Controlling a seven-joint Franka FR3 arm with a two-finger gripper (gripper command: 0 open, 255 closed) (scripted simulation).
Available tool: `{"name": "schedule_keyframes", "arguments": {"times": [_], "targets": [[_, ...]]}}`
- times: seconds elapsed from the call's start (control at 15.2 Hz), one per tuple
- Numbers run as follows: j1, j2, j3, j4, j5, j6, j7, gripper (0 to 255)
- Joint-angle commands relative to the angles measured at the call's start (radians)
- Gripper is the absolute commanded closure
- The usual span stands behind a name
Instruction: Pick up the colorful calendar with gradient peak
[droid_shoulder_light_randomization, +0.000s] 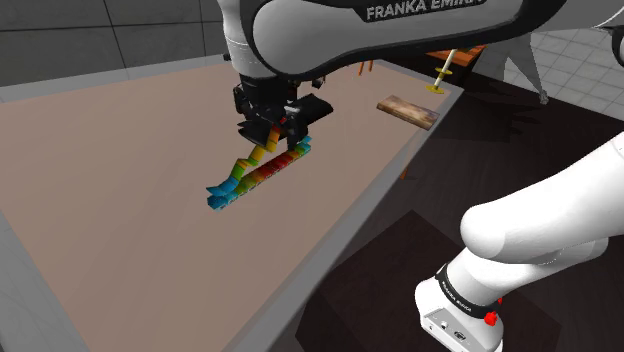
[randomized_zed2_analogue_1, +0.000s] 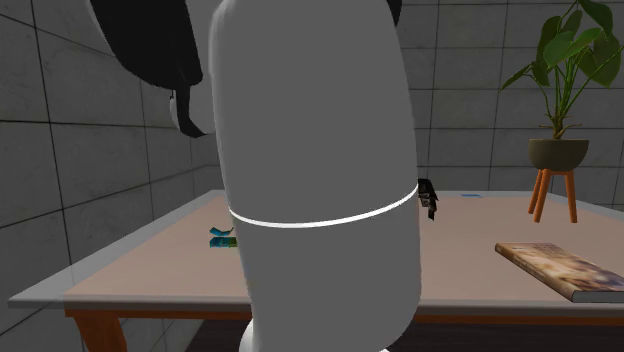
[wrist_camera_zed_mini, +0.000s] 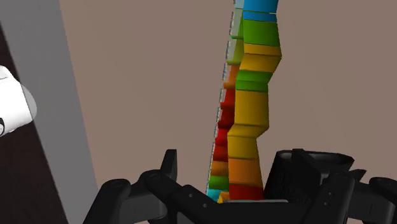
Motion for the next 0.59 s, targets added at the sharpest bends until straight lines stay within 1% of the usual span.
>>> {"name": "schedule_keyframes", "arguments": {"times": [0.0,0.13,0.4,0.53], "targets": [[-0.072,0.122,0.116,0.045,-0.119,-0.013,0.157,0],[-0.060,0.138,0.111,0.023,-0.136,0.009,0.174,0],[-0.053,0.178,0.119,-0.018,-0.177,0.051,0.214,0],[-0.052,0.185,0.120,-0.024,-0.184,0.057,0.221,0]]}}
